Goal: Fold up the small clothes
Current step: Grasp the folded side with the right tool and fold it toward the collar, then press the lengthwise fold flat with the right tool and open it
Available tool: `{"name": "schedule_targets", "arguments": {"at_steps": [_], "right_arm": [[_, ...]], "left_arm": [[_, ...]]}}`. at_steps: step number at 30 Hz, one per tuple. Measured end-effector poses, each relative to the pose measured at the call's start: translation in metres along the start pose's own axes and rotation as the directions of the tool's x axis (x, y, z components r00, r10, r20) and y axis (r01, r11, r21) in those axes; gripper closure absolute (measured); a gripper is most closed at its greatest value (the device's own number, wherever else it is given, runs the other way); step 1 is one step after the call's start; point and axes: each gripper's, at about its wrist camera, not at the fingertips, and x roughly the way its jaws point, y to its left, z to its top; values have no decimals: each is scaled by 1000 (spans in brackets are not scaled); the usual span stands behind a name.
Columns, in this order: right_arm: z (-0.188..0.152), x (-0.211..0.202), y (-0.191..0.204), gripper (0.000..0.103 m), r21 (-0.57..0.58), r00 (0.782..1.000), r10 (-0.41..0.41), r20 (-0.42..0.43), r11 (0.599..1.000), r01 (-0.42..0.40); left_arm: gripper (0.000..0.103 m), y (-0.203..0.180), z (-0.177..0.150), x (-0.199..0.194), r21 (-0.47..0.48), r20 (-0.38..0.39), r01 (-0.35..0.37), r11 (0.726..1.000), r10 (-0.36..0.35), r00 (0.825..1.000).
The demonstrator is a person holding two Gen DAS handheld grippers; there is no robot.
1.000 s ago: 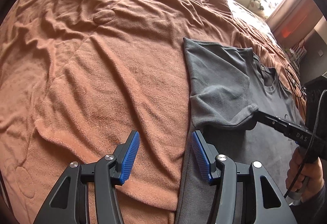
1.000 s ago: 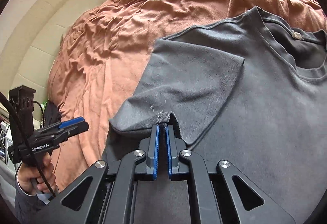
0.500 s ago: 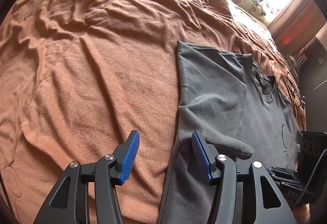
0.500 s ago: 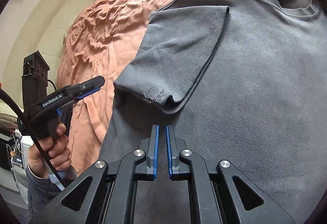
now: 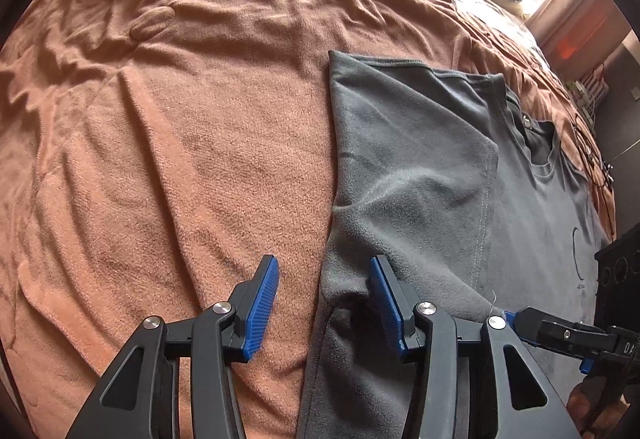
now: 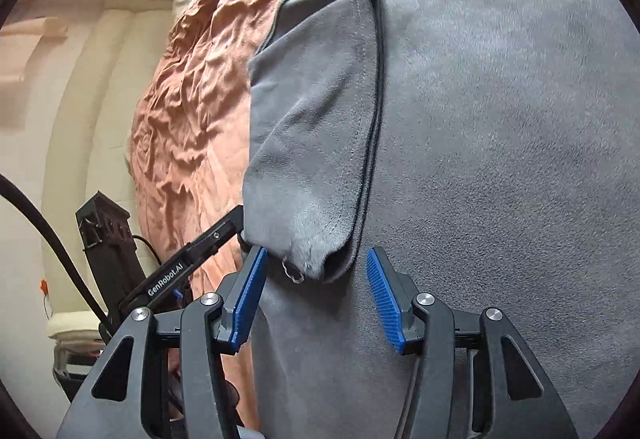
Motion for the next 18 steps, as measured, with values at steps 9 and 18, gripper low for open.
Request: {"name": "schedule_targets", "arguments": {"at_steps": [9,18], "right_arm": [[9,16,14,101,-15,987,-162,12,987,162],[-6,2,33,103,-103,967,-249,48,962,253]], "left_arm": [[64,11,-14,0,-12,-18,36,999,-36,999],[64,9,-14,-7,-20,-1,42,999,-42,999]]}}
